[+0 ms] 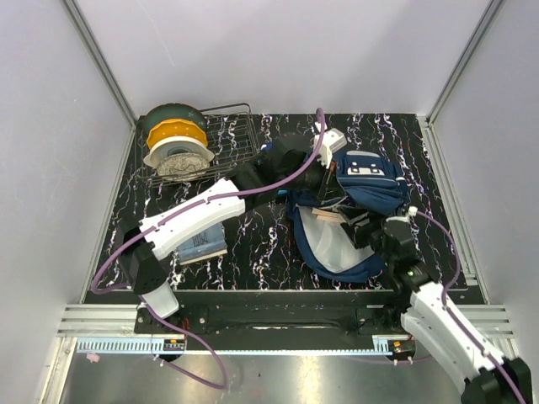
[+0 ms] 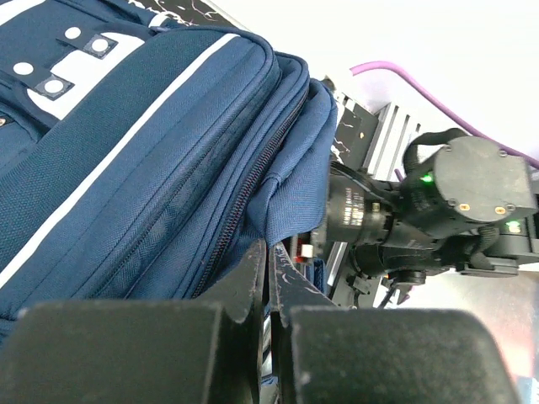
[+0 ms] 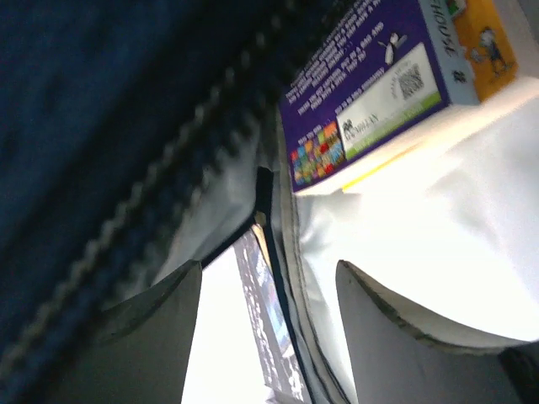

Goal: Pack the student bag
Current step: Place the book in the student bag.

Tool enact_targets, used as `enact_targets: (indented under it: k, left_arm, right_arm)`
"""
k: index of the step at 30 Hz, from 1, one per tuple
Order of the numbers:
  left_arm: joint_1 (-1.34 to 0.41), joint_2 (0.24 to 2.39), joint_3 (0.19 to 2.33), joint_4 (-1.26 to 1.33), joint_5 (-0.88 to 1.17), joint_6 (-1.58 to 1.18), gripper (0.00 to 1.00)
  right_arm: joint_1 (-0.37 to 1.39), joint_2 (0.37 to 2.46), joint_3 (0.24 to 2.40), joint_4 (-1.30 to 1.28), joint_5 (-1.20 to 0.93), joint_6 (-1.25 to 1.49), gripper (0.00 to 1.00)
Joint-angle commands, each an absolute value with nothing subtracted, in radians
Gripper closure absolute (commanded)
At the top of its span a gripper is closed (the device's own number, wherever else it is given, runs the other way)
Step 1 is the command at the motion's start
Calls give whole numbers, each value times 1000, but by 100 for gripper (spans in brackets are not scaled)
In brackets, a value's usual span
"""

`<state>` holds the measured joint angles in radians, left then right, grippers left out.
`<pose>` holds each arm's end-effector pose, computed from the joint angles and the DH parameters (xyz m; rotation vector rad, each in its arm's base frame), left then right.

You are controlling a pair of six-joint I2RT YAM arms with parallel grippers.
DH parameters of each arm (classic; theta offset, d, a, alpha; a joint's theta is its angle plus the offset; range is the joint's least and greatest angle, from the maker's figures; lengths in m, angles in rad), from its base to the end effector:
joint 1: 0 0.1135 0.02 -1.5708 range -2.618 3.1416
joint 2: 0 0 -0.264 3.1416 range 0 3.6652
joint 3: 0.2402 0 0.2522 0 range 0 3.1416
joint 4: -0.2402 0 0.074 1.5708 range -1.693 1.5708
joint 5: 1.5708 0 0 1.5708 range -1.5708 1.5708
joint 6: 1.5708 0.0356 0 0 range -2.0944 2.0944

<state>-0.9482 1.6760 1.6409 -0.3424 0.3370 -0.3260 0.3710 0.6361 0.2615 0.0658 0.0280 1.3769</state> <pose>0.2206 -0.3275 0.3877 0.8737 1.9245 -1.1354 0.1513 0.0578 0.2032 1.0088 1.7900 1.1328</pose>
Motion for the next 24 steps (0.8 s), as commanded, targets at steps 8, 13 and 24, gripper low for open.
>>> enact_targets:
  k: [8, 13, 24]
  left_arm:
    - [-923, 1661, 1657, -238, 360, -351, 45]
    - [-923, 1612, 1652, -253, 342, -330, 13]
    - [-879, 1422, 1488, -250, 160, -307, 1]
  right_arm:
    - [370, 50, 451, -797, 124, 1267, 28]
    - [368, 69, 632, -937, 265, 1180, 27]
    - [370, 307, 701, -849, 257, 1074, 27]
